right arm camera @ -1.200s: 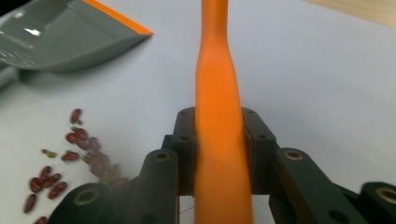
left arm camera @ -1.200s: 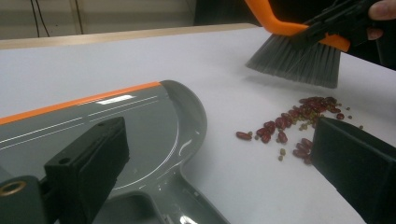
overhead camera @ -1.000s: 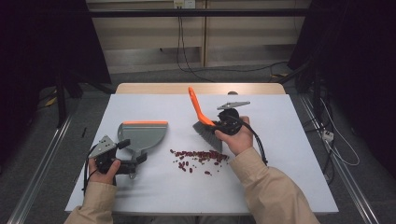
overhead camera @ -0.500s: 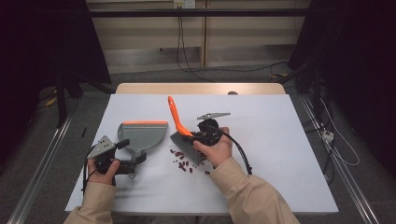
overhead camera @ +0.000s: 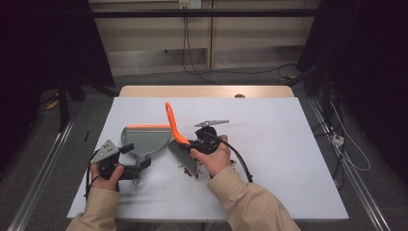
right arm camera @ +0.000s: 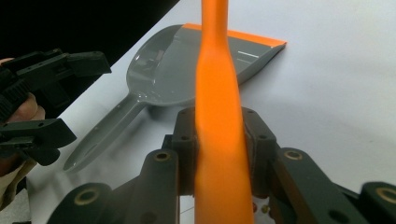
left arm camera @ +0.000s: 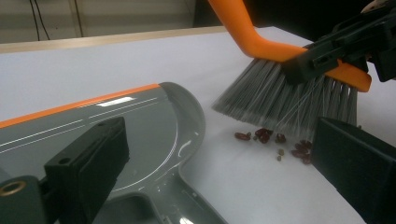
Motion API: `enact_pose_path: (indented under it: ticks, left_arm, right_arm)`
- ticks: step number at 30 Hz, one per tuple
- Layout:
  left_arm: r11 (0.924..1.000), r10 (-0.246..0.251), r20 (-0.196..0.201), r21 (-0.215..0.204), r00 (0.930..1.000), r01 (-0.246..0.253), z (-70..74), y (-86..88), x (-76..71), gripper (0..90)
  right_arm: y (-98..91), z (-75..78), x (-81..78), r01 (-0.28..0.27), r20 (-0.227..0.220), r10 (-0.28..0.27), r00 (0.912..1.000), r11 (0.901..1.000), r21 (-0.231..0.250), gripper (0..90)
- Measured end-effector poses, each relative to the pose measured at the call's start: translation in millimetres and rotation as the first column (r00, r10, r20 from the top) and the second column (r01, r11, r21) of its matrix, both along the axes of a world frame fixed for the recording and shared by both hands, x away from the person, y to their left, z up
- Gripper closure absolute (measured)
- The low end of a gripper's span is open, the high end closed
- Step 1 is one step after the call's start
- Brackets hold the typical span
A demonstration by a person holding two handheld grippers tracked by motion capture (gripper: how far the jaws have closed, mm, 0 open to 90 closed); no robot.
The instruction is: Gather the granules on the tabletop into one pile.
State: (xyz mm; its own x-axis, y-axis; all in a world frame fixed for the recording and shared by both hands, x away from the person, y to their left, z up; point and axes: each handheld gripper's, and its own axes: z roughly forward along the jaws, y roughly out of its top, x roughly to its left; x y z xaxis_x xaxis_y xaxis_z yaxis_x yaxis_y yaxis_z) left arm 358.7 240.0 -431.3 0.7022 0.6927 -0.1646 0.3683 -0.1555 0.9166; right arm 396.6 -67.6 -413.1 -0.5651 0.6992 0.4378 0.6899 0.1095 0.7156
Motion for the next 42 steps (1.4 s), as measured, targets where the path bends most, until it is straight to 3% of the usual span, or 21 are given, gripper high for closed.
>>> enact_pose_path:
  ticks: [7, 10, 11, 13, 18, 25, 42]
  left_arm:
    - [1.0, -0.002, 0.001, 0.003, 1.0, 0.002, 0.0, 0.2, 0.0, 4.5]
    - [1.0, -0.001, 0.003, 0.0, 1.0, 0.001, 0.1, -0.2, -0.2, 4.5]
    - [1.0, -0.002, 0.002, 0.001, 1.0, 0.002, 0.2, -0.2, -0.4, 4.5]
    - [1.0, -0.002, 0.002, 0.002, 1.0, 0.002, 0.3, 0.1, -0.4, 4.5]
    - [1.0, -0.002, 0.004, 0.005, 1.0, 0.002, 0.2, -0.1, -0.8, 4.5]
    - [1.0, 0.002, 0.004, 0.005, 1.0, -0.002, 0.6, -0.1, -1.2, 4.5]
    - [1.0, 0.001, 0.007, 0.006, 1.0, -0.001, 0.9, -1.8, -1.1, 4.5]
  right_arm:
    - [12.7, -8.5, -6.3, -0.011, -0.023, 0.011, 0.9997, 0.9999, 0.003, 71.5]
    - [17.4, -17.6, -8.4, -0.003, -0.045, 0.002, 0.999, 0.9999, -0.014, 71.5]
    - [17.4, -19.2, -8.6, 0.008, -0.032, -0.009, 0.9995, 0.9994, -0.033, 71.5]
    - [13.3, -19.8, -6.8, 0.029, -0.059, -0.031, 0.9978, 0.9991, -0.032, 71.4]
    - [2.2, -21.0, -7.5, 0.07, -0.068, -0.074, 0.995, 0.9958, -0.059, 71.3]
    - [-13.6, -23.0, -9.7, 0.109, -0.104, -0.114, 0.9881, 0.9927, -0.052, 71.1]
    - [-49.4, -19.9, -13.8, 0.165, -0.118, -0.174, 0.9778, 0.9829, -0.082, 71.0]
